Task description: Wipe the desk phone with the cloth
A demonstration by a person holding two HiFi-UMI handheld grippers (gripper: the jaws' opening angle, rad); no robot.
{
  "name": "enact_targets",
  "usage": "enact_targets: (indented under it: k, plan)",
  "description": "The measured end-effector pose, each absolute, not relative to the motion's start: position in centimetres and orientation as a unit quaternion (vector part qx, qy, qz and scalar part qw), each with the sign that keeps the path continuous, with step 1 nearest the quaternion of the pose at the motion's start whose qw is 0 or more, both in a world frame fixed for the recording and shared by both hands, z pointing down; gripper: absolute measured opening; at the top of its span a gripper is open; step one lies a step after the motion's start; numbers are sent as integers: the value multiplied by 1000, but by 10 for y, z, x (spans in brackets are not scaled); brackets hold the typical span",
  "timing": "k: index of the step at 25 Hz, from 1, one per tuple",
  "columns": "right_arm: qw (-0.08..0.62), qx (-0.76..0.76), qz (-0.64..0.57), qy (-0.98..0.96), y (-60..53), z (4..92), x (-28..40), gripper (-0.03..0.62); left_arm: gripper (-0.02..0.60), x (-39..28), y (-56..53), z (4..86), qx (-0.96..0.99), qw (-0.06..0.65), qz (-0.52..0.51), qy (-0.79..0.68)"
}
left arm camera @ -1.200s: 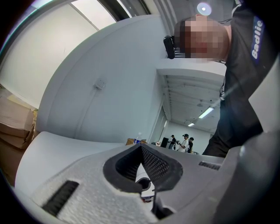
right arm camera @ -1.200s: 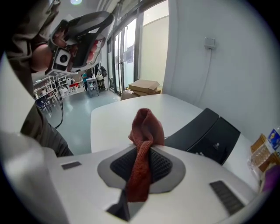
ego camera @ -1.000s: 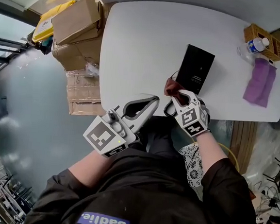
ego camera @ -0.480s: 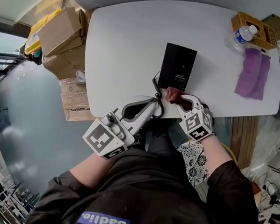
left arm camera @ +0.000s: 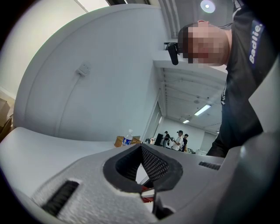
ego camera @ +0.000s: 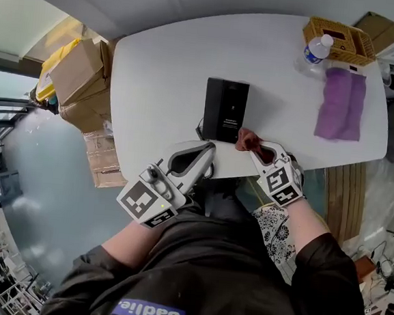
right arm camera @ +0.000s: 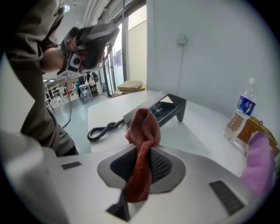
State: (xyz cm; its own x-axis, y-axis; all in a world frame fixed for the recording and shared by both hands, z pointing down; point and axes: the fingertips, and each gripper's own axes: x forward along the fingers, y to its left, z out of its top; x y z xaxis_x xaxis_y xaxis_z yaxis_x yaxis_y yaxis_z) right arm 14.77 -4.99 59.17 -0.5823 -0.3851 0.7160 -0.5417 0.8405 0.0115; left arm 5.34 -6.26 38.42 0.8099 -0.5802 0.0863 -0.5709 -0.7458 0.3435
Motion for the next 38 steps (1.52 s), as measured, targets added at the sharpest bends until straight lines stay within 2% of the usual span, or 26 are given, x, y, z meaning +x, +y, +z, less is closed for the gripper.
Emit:
enact_targets:
  k: [3, 8, 15, 27, 38]
  plan:
    - [343, 298, 112, -884, -86, 573, 164, 71, 0, 54, -70, 378, 931, 173, -10, -320]
    - [329, 334, 103, -877, -155, 554, 188, 72, 0, 56, -80, 364, 930, 157, -3, -333]
    - [318, 335, 81, -883, -210, 550, 179, 71, 0, 45, -95, 363, 921, 154, -6, -359]
    - [372, 285, 117, -876, -130, 598, 147, 71, 0, 24, -84, 379, 920, 175, -18, -350]
    - [399, 307, 151, -851, -59, 614, 137, 71, 0, 7, -45, 387, 935, 185, -27, -301]
